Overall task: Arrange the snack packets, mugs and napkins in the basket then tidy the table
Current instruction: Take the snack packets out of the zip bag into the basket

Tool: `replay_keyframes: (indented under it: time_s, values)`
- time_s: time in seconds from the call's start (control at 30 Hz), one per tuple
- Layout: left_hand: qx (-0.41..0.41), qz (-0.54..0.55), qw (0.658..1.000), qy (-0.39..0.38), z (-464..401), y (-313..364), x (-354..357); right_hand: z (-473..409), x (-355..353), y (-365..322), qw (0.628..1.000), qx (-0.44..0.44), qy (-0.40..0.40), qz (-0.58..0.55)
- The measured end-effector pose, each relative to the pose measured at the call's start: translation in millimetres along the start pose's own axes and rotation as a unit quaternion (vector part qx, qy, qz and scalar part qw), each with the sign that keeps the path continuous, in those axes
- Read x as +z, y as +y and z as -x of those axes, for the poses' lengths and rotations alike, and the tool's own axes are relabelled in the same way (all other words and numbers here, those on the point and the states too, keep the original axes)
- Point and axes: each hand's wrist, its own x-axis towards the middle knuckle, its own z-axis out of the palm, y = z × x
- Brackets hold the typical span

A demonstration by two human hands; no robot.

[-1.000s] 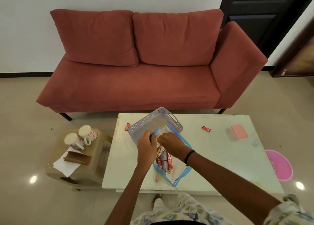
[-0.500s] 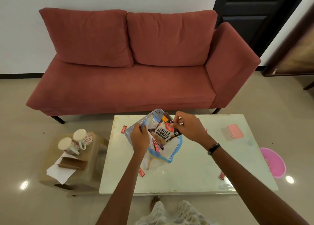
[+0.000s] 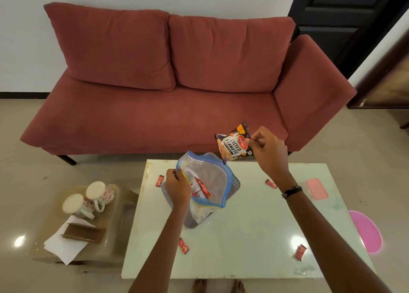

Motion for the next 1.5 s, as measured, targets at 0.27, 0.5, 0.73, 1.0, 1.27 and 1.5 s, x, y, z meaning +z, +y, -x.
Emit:
replay_keyframes:
  time_s: [0.27,0.5,0.73,1.0,1.27,1.5]
  values:
    - [0.006,0.003,1.0,0.016,-39.7,-42.2,39.4,-33.0,106.0,89.2,0.996,0.059,-0.044,0.049]
    - [0.02,-0.011,0.999,0.026,-52.2,-78.8,66.4,-51.5,232.8,164.8,0.984,0.076,-0.123,0.107]
    - [0.019,0.004,1.0,-0.002,-55.3,-101.6,77.2,-82.1,307.7,197.9,0.973,0.079,-0.167,0.136]
    - [0.017,-0.009,1.0,-0.013,-54.4,-110.7,89.0,-97.1,337.8,218.5,0.969,0.106,-0.187,0.124]
    - [0.014,-0.003,1.0,-0.017,-59.0,-113.0,94.9,-96.4,333.5,218.7,0.965,0.126,-0.197,0.119]
    - [-0.004,0.011,1.0,-0.01,-51.2,-111.6,89.7,-38.3,260.0,171.6,0.989,0.111,-0.089,-0.05]
